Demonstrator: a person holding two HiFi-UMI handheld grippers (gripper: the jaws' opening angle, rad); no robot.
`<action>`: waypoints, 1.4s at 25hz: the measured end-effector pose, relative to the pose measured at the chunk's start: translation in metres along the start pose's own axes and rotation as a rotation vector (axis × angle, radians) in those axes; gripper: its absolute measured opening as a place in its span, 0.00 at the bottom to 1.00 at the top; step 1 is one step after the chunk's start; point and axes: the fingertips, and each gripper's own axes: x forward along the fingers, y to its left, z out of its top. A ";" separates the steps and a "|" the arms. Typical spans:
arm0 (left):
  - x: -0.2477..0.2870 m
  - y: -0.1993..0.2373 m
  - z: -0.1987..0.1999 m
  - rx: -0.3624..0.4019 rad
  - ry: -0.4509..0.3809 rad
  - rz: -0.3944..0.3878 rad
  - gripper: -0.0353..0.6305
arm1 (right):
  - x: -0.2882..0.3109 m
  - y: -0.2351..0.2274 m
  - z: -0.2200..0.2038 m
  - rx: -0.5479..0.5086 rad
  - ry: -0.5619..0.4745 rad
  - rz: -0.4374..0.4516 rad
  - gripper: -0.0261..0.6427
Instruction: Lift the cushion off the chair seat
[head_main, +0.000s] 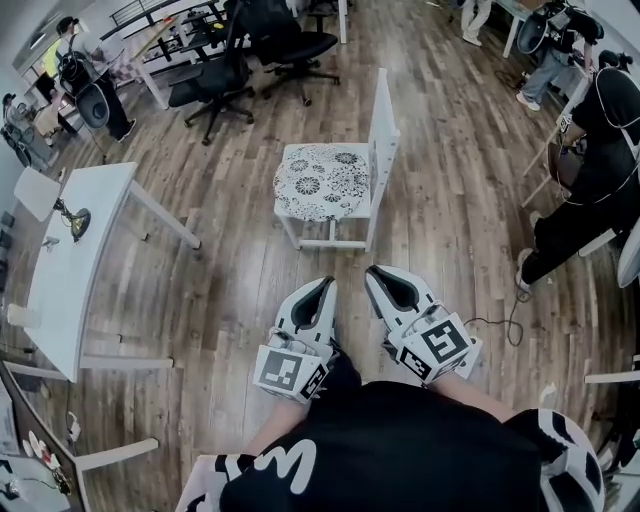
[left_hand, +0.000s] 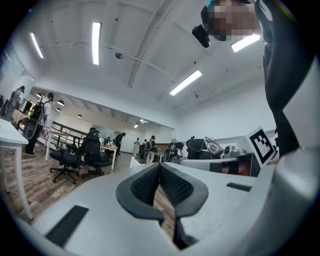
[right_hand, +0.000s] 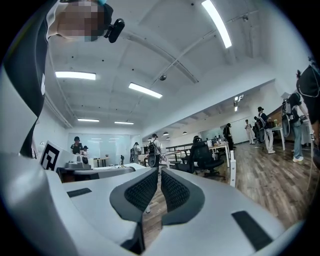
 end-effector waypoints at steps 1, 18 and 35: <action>0.006 0.008 0.001 -0.001 0.001 0.002 0.06 | 0.008 -0.004 0.000 0.000 0.000 0.000 0.09; 0.102 0.143 0.027 0.021 0.018 -0.032 0.06 | 0.153 -0.069 0.013 0.016 -0.011 -0.041 0.09; 0.146 0.214 0.021 -0.006 0.036 -0.104 0.06 | 0.215 -0.107 0.004 0.016 -0.020 -0.158 0.09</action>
